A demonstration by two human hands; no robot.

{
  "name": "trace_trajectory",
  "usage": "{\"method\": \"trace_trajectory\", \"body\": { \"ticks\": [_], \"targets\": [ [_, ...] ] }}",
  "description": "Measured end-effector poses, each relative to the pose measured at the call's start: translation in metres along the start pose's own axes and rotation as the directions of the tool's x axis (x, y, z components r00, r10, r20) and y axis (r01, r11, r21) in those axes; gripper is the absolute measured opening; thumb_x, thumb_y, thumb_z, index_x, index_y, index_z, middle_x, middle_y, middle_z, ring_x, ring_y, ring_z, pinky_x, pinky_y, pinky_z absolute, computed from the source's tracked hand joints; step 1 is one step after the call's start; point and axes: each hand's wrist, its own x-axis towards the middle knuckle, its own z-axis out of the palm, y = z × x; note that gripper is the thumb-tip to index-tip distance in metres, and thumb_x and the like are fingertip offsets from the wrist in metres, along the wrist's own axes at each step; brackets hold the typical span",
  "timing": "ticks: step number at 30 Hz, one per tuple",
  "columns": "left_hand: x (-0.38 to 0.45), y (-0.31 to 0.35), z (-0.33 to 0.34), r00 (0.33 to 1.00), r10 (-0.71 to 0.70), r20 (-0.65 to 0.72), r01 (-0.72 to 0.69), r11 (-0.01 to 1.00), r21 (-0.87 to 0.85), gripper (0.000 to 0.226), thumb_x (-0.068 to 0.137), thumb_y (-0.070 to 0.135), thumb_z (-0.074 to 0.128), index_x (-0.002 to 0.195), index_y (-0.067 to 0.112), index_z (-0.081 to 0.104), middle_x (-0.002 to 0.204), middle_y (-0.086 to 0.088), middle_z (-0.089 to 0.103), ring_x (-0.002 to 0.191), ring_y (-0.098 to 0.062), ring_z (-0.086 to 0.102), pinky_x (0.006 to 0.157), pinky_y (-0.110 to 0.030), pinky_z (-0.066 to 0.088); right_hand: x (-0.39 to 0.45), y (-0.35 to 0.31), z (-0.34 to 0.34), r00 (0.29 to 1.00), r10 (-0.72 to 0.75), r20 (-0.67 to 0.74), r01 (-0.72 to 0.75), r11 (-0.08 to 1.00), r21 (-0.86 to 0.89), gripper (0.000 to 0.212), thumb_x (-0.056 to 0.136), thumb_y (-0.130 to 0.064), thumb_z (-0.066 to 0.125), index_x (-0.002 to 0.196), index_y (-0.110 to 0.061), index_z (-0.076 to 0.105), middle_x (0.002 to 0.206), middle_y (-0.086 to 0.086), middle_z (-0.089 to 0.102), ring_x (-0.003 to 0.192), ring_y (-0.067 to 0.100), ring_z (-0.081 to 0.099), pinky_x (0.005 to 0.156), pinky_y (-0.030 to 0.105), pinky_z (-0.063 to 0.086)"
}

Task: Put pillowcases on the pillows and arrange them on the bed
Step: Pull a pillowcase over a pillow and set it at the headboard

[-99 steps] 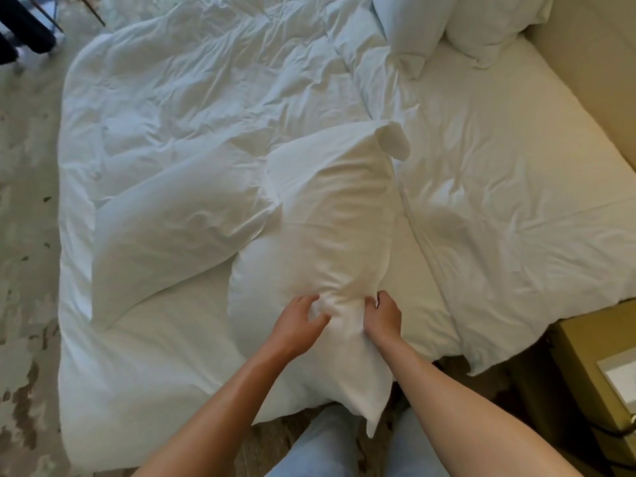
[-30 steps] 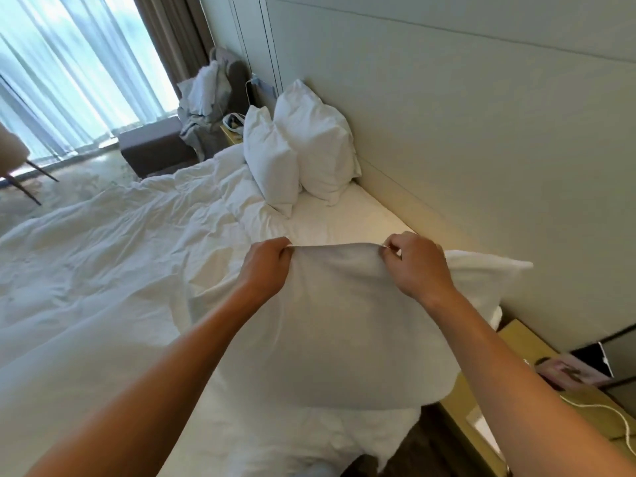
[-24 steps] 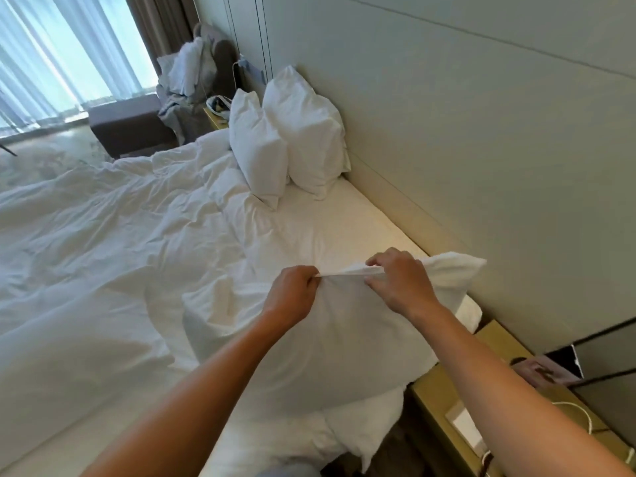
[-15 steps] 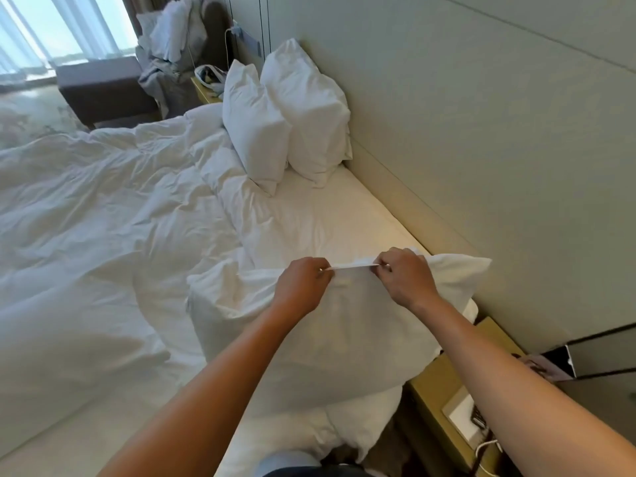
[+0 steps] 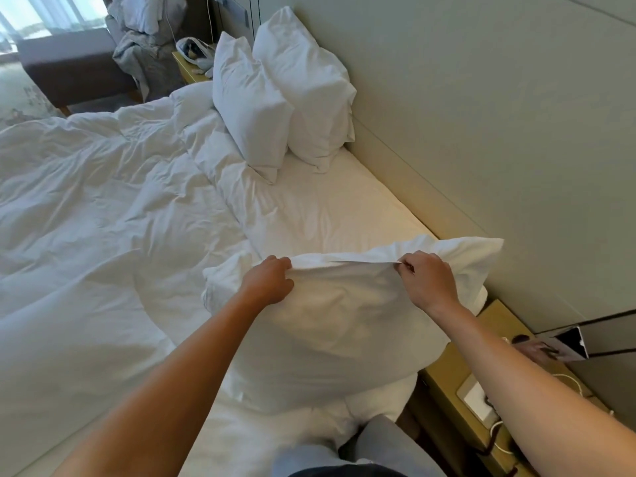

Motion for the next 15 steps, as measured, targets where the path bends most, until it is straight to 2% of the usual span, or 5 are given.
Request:
{"method": "trace_trajectory", "body": {
  "ticks": [3,5,10,12,15],
  "targets": [
    [0.001,-0.012,-0.002,0.999,0.021,0.027,-0.020,1.000,-0.008,0.025,0.090,0.029,0.057,0.114,0.022,0.060,0.115,-0.003,0.063,0.106,-0.026,0.061,0.079,-0.035,0.049,-0.003,-0.002,0.005,0.999,0.004,-0.039,-0.004,1.000,0.006,0.026,0.105,-0.028,0.055,0.098,-0.016,0.077,0.088,0.000,0.070,0.090,0.030,0.061,0.082,0.044,0.049],
    [-0.001,-0.015,-0.004,0.999,0.031,0.025,-0.031,0.999,-0.019,0.014,0.090,0.029,0.057,0.103,0.022,0.058,0.102,-0.001,0.063,0.095,-0.026,0.061,0.074,-0.034,0.048,-0.005,-0.003,0.007,0.997,0.012,-0.080,-0.010,1.000,0.017,0.025,0.104,-0.026,0.056,0.101,-0.014,0.078,0.089,0.002,0.071,0.091,0.031,0.061,0.082,0.044,0.050],
    [-0.012,-0.020,-0.018,0.999,-0.003,-0.041,-0.001,0.995,-0.102,0.015,0.091,0.026,0.056,0.106,0.023,0.060,0.080,0.003,0.059,0.072,-0.020,0.059,0.059,-0.032,0.045,-0.006,-0.007,0.005,0.981,0.067,-0.180,-0.037,0.985,0.168,0.026,0.107,-0.025,0.052,0.104,-0.013,0.074,0.097,0.002,0.070,0.088,0.027,0.064,0.074,0.040,0.049],
    [-0.018,-0.022,-0.022,0.997,-0.027,-0.078,0.018,0.993,-0.121,0.012,0.091,0.022,0.054,0.102,0.023,0.061,0.081,0.002,0.061,0.067,-0.019,0.060,0.057,-0.031,0.044,-0.005,-0.008,0.005,0.973,0.086,-0.212,-0.044,0.980,0.194,0.025,0.108,-0.023,0.051,0.102,-0.012,0.073,0.096,0.003,0.070,0.083,0.027,0.063,0.084,0.045,0.049],
    [-0.029,-0.025,-0.024,0.990,-0.056,-0.131,0.048,0.997,-0.060,0.019,0.094,0.021,0.050,0.099,0.016,0.068,0.092,0.001,0.060,0.080,-0.020,0.058,0.069,-0.032,0.045,-0.003,-0.012,0.004,0.958,0.085,-0.273,-0.030,0.980,0.197,0.024,0.108,-0.017,0.051,0.096,-0.010,0.070,0.088,0.006,0.070,0.077,0.022,0.051,0.098,0.053,0.048]
  ]
}}
